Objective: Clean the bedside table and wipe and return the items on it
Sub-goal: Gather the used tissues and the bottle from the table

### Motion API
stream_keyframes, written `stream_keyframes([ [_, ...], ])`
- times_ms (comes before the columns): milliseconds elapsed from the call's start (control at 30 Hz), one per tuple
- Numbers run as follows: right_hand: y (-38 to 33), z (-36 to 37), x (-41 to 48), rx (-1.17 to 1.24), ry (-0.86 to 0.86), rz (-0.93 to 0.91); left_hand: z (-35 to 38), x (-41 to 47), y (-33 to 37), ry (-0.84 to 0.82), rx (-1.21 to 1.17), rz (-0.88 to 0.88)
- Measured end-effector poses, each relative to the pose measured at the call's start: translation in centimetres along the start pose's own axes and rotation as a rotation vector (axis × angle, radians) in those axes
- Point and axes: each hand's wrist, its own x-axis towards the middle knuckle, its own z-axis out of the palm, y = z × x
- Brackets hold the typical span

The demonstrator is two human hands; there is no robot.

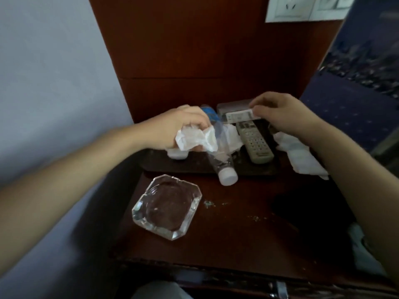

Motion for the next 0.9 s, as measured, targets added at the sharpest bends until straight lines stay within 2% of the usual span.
stream_keyframes([
  [167,4.0,0.0,-0.8,0.003,0.051,0.298,-0.1,5.5,-1.9,-0.316,0.171,-0.04],
  [300,4.8,1.9,-1.0,-0.179,0.089,0.371,0.5,8.0,-1.7,-0.54,0.492,-0.065],
  [367,5.1,2.1,-1.1,-0.174,0.145,0.363,0.7,8.9,-1.0,-0.59,0.627,-0.085],
  [433,5.5,1.8,-1.3,-0.093,0.238,0.365,0.9,9.6,-0.7,-0.59,0.601,-0.09],
  [500,6.1,1.4,-1.8,-0.053,0.307,0.414,1.2,9.9,-0.7,-0.585,0.586,-0.023],
  [600,7.0,1.2,-2.5,0.023,0.238,0.496,1.1,9.9,-0.8,-0.511,0.538,0.048],
  [700,7.7,1.5,-3.3,0.067,0.203,0.486,-0.4,9.0,-0.4,-0.321,0.401,0.056],
  [800,7.7,1.5,-3.5,0.028,0.24,0.471,-2.3,7.5,0.0,-0.16,0.288,0.065],
  [900,7.5,1.7,-3.7,-0.109,0.144,0.47,-3.5,6.0,-0.7,-0.108,0.227,-0.042],
])
